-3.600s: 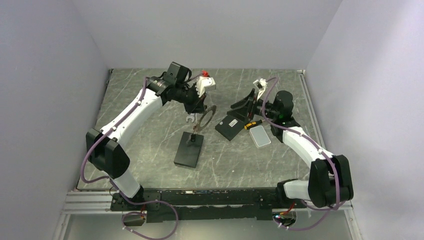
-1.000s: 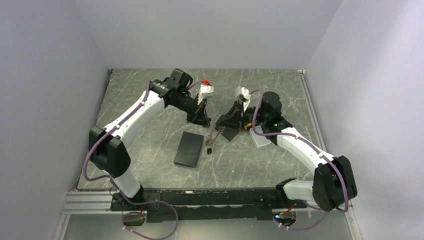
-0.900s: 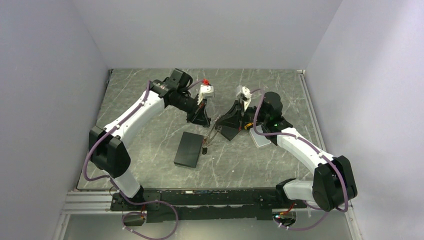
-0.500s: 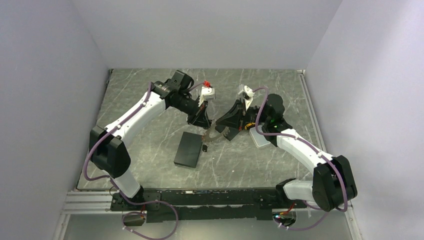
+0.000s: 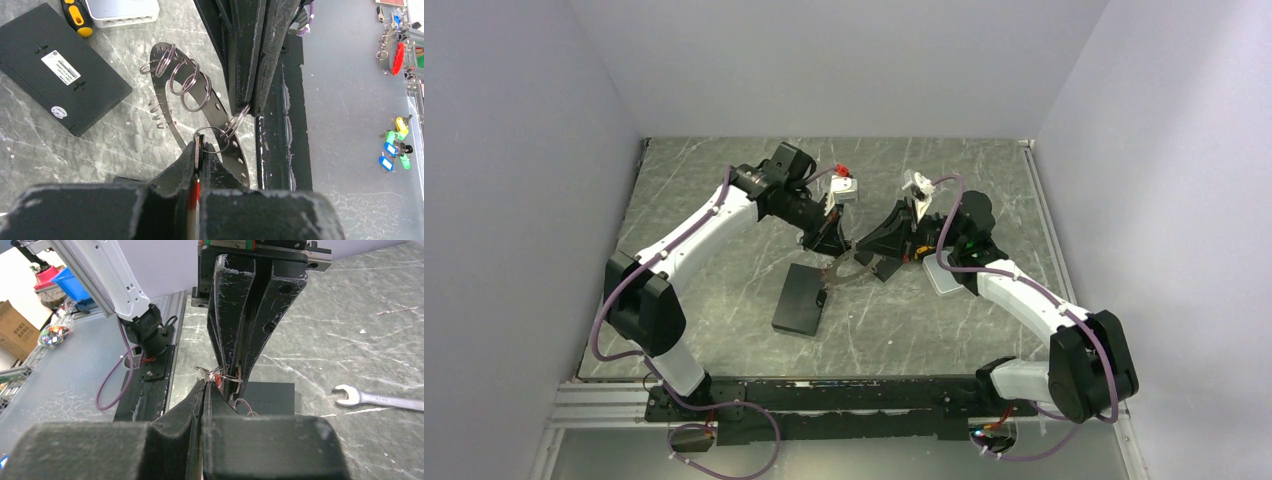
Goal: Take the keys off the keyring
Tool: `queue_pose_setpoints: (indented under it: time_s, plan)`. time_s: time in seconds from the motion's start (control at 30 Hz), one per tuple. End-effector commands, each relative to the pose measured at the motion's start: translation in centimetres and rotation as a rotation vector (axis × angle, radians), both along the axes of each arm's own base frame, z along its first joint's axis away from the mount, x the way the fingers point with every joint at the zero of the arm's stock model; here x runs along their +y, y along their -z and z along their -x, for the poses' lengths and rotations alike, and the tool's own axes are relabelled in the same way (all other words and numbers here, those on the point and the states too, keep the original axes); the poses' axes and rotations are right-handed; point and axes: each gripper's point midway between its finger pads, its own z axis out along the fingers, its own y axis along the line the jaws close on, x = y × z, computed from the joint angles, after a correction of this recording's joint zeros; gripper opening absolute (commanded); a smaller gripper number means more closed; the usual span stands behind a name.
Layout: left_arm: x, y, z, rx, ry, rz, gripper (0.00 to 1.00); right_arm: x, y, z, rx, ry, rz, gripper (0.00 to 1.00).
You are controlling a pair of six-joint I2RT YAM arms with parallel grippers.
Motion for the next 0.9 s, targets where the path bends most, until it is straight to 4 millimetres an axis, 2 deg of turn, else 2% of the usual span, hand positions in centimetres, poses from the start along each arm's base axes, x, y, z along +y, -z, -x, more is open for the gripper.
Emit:
queue_pose_setpoints:
  time_s: [0.0,0.5,0.87]
  plan:
    - [-0.3,-0.7,-0.3,-0.035,0.001,0.029,0.0,-0.1,-1.7,0.9,-0.087,-0.046,-0.041,0.0]
    - [-1.2,-0.2,0.5,-0.043,0.033,0.002,0.0,0.0,-1.2,0.7,-0.071,-0.038,-0.036,0.0]
    - [-1.4,-0.1,0.2,-0.045,0.022,-0.008,0.0,0.0,-1.2,0.9,-0.067,-0.047,-0.042,0.0]
